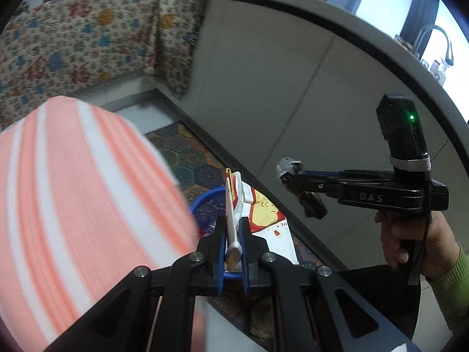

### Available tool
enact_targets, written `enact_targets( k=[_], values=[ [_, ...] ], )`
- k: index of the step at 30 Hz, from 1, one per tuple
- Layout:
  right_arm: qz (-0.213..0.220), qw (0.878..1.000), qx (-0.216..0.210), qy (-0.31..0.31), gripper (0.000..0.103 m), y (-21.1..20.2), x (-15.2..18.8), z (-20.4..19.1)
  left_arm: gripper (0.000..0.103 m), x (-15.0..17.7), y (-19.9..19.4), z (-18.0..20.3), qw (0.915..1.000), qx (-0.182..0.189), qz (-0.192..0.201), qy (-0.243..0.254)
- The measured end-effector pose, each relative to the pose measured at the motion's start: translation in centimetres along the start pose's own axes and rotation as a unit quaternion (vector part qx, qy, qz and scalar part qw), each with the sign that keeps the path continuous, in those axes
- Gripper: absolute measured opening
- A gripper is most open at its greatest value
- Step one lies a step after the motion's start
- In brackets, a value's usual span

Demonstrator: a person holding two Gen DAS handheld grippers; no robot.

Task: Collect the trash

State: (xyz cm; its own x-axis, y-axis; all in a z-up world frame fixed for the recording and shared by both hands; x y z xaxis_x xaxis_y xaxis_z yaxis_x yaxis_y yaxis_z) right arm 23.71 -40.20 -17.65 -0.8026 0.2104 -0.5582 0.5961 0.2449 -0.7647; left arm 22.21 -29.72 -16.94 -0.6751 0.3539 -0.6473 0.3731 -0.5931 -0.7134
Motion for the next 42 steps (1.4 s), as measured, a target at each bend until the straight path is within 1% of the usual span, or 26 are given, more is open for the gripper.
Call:
enact_targets(
  k=[3,7,11,13,14,15,16,17,18,19,21,23,24,25,26,27,28,30,31,33,34,36,39,40,41,42],
  values=[
    [-0.003,0.999,0.004,0.036,0.025,0.7,0.3,3.4,0.009,-0.1,4.7,1.9,0.9994,0.001,-0.032,0.012],
    [-0.015,0.996,-0.003,0.085,0.025,2.3,0.9,7.1,0.009,0.0,9.8,2.6,0.9979,-0.003,-0.064,0.014],
    [-0.029,0.993,-0.01,0.115,0.026,4.3,1.6,9.6,0.01,0.2,13.0,3.1,0.9965,-0.008,-0.079,0.026],
    [-0.039,0.991,-0.012,0.128,0.027,5.5,1.8,10.7,0.012,0.4,14.3,3.2,0.9956,-0.01,-0.087,0.035],
    [-0.044,0.99,-0.013,0.133,0.03,5.9,2.0,11.2,0.012,0.4,15.1,3.2,0.995,-0.013,-0.09,0.04],
    [-0.051,0.989,-0.016,0.139,0.031,6.6,2.1,11.7,0.012,0.7,15.5,3.1,0.9948,-0.016,-0.092,0.042],
    [-0.054,0.987,-0.018,0.147,0.038,7.0,2.3,12.1,0.012,0.7,16.0,3.0,0.9946,-0.02,-0.094,0.04],
    [-0.055,0.986,-0.018,0.156,0.054,7.3,2.3,12.4,0.012,0.8,16.5,2.7,0.9942,-0.023,-0.099,0.034],
    [-0.051,0.985,-0.017,0.166,0.061,7.5,2.3,12.9,0.013,0.8,16.9,2.6,0.9941,-0.022,-0.102,0.029],
    [-0.046,0.984,-0.016,0.174,0.065,7.5,2.3,13.3,0.013,0.8,17.1,2.4,0.9943,-0.019,-0.102,0.023],
    [-0.038,0.982,-0.015,0.184,0.068,7.1,2.1,13.8,0.013,0.9,16.8,2.3,0.9947,-0.024,-0.096,0.029],
    [-0.027,0.981,-0.009,0.191,0.078,6.4,2.0,14.1,0.015,0.6,16.4,2.6,0.9946,-0.031,-0.086,0.048],
    [-0.018,0.981,-0.002,0.192,0.081,5.8,1.9,14.1,0.024,0.5,15.9,2.8,0.9946,-0.032,-0.08,0.058],
    [-0.011,0.982,0.005,0.19,0.088,5.2,1.8,14.1,0.03,0.4,15.2,3.2,0.9947,-0.032,-0.071,0.067],
    [-0.009,0.982,0.01,0.191,0.098,4.8,1.6,13.9,0.045,0.3,14.2,3.6,0.9949,-0.035,-0.057,0.076],
    [-0.002,0.983,0.019,0.185,0.102,4.0,1.5,13.6,0.055,0.1,13.2,4.0,0.9951,-0.036,-0.042,0.082],
    [0.007,0.984,0.027,0.177,0.103,3.1,1.4,13.2,0.058,0.0,12.0,4.6,0.9951,-0.037,-0.026,0.088],
    [0.02,0.987,0.045,0.156,0.103,0.9,1.4,12.0,0.072,-0.1,9.8,5.4,0.9945,-0.039,-0.006,0.097],
    [0.027,0.987,0.05,0.147,0.103,0.0,1.4,11.7,0.074,0.0,8.3,5.9,0.9941,-0.04,0.004,0.101],
    [0.051,0.988,0.073,0.123,0.103,-2.9,2.1,10.3,0.087,0.0,6.1,6.6,0.9934,-0.04,0.02,0.106],
    [0.062,0.988,0.088,0.114,0.103,-4.1,2.4,9.7,0.088,0.1,5.1,6.9,0.993,-0.042,0.027,0.107],
    [0.1,0.983,0.125,0.086,0.103,-7.4,3.3,8.3,0.089,0.5,3.3,7.3,0.992,-0.059,0.032,0.107],
    [0.181,0.965,0.182,0.044,0.103,-12.6,4.8,5.9,0.089,1.0,1.6,7.3,0.9892,-0.1,0.042,0.098],
    [0.197,0.961,0.188,0.042,0.103,-13.6,5.2,5.4,0.089,1.3,1.0,7.3,0.9881,-0.109,0.048,0.097],
    [0.205,0.961,0.181,0.045,0.103,-14.6,5.8,4.9,0.089,1.4,0.5,7.4,0.9866,-0.118,0.055,0.098],
    [0.204,0.963,0.169,0.05,0.103,-15.0,6.2,4.8,0.089,1.4,-0.1,7.6,0.9853,-0.125,0.062,0.098]
  ],
)
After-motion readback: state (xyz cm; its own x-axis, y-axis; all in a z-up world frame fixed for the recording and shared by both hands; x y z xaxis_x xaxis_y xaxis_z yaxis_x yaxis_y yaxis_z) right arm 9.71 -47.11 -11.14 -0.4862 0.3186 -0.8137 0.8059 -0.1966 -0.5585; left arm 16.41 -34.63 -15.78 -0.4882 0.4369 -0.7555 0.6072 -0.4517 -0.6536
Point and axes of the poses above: each gripper's, at about its wrist camera, not at the fingertips, and y roughly the way its jaws point, z to its right, x to its underside, the point moved 6 cm from there along y, roughly the way its jaws point, and after that the axes turned 3 degrees about z, right-handed, at the moved point
